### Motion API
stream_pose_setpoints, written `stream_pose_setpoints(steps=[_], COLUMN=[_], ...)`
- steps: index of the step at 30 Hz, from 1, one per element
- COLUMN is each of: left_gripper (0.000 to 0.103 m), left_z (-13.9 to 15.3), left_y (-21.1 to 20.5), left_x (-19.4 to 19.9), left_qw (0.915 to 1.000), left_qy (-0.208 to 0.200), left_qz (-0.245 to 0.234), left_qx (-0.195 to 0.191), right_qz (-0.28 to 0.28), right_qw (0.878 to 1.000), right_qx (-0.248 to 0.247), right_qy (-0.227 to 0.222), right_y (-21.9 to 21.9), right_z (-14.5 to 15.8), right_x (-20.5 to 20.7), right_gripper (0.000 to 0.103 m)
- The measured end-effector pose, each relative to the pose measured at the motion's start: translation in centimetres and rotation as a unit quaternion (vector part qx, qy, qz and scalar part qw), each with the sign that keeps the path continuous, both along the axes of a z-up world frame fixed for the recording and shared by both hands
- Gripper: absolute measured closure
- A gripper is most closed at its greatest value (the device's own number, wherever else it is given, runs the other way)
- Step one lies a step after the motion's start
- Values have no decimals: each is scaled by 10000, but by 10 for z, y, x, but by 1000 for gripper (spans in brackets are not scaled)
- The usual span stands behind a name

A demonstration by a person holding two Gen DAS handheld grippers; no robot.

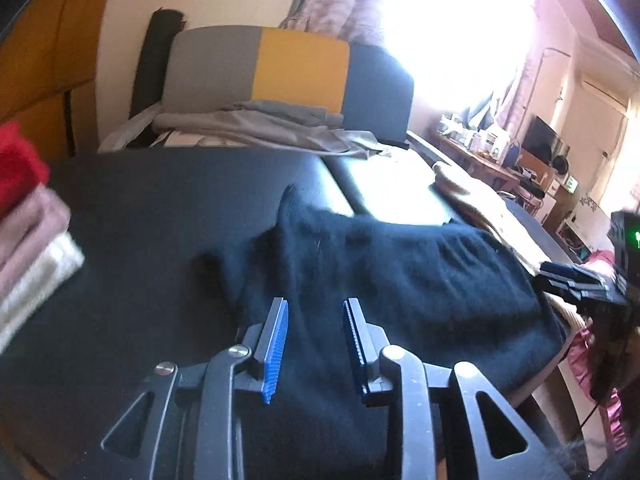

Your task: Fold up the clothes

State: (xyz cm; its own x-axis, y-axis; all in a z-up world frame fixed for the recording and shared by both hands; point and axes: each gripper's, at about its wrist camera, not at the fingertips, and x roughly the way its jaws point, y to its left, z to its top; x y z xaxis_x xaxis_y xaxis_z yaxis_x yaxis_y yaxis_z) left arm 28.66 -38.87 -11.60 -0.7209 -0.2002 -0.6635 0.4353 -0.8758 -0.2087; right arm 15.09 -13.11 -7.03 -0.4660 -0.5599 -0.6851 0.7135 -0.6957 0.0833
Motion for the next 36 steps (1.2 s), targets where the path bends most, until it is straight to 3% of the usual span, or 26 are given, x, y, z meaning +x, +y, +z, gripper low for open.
stream_pose_setpoints(steps=[3, 5, 8, 10, 13, 16, 20, 24, 28, 33, 35, 36], left_gripper=[72, 72, 69, 69, 69, 69, 69, 66, 63, 61, 61, 61], left_z=[-7, -12, -38, -40, -42, -43, -40, -19, -1, 1, -3, -7], left_y=[-11, -18, -36, -42, -48, -51, -75, -80, -67, -26, -8, -4], left_x=[-27, -45, -58, -56, -56, -71, -82, -60, -10, 15, 7, 4], left_qw=[9997, 9992, 9972, 9978, 9985, 9990, 9981, 9983, 9967, 9984, 9987, 9985], left_qy=[-245, -409, -677, -523, -381, -440, -370, -92, 358, 284, 100, 40], left_qz=[6, 11, 91, 98, 101, 39, 17, 233, 227, -345, -507, -539], left_qx=[-11, -18, 297, 390, 372, 98, 497, 535, 686, 342, 43, 100], right_qz=[148, 143, -8, -399, -396, -393, -435, -446, -425, -423, -436, -459], right_qw=[9998, 9998, 9982, 9938, 9983, 9983, 9980, 9981, 9985, 9983, 9981, 9979], right_qx=[-150, 11, 496, 992, 227, 338, 415, 390, 273, 350, 365, 327], right_qy=[-29, -112, -334, -301, -370, -255, -176, -182, -234, -195, -243, -307], right_y=[-34, -52, -73, -70, -49, -53, -57, -58, -55, -57, -56, -55], right_z=[9, 3, -26, -55, -61, -62, -63, -65, -65, -64, -62, -59], right_x=[-25, -41, -71, -85, -88, -86, -85, -90, -91, -91, -92, -91], right_gripper=[21, 21, 12, 0, 0, 0, 0, 0, 0, 0, 0, 0])
